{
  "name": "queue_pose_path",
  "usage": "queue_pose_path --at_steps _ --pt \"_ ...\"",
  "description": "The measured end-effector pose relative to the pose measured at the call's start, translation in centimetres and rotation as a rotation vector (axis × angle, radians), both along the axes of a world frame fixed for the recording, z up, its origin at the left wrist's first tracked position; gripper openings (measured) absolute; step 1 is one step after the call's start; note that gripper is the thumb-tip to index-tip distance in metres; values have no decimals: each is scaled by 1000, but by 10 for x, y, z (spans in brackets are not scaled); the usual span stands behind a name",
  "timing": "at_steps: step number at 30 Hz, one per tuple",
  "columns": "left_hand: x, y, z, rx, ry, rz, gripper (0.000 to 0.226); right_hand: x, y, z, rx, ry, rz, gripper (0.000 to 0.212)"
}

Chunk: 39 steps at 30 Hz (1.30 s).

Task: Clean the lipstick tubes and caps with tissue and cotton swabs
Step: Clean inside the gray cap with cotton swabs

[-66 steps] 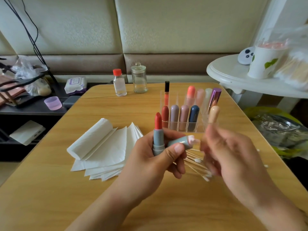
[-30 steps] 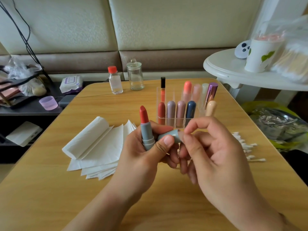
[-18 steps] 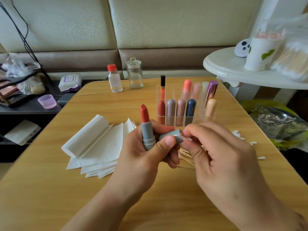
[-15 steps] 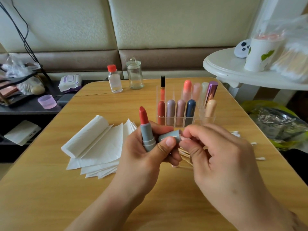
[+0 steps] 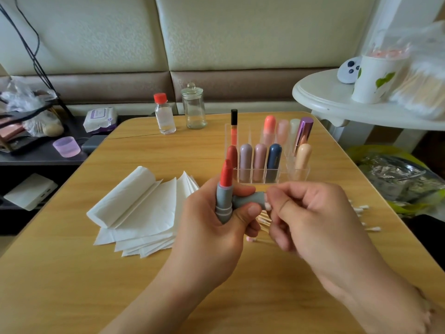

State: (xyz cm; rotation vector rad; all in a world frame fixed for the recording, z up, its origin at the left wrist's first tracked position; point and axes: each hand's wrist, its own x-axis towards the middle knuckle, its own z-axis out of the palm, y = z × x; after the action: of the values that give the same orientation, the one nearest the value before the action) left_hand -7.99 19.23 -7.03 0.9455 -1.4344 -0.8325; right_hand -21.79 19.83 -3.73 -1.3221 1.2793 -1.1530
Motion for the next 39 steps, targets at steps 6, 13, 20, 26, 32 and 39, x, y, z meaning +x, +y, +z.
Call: queue_pose_path --at_steps 6,13,20,26,32,39 --pt "0 -1 0 -69 -144 17 23 -9 -7 2 459 -623 82 42" --pt "8 -9 0 94 142 -183 10 -20 -4 2 97 -330 308 18" --pt "13 -7 -3 226 247 -433 8 -24 -8 -6 -366 51 154 22" --pt "15 -6 -5 231 224 -514 12 -24 -7 -6 -385 103 222 11" --pt "8 -4 -7 52 170 -389 8 -17 -6 -5 -267 -129 193 20" --pt "8 -4 -10 23 265 -319 12 -12 -2 5 163 -402 170 12"
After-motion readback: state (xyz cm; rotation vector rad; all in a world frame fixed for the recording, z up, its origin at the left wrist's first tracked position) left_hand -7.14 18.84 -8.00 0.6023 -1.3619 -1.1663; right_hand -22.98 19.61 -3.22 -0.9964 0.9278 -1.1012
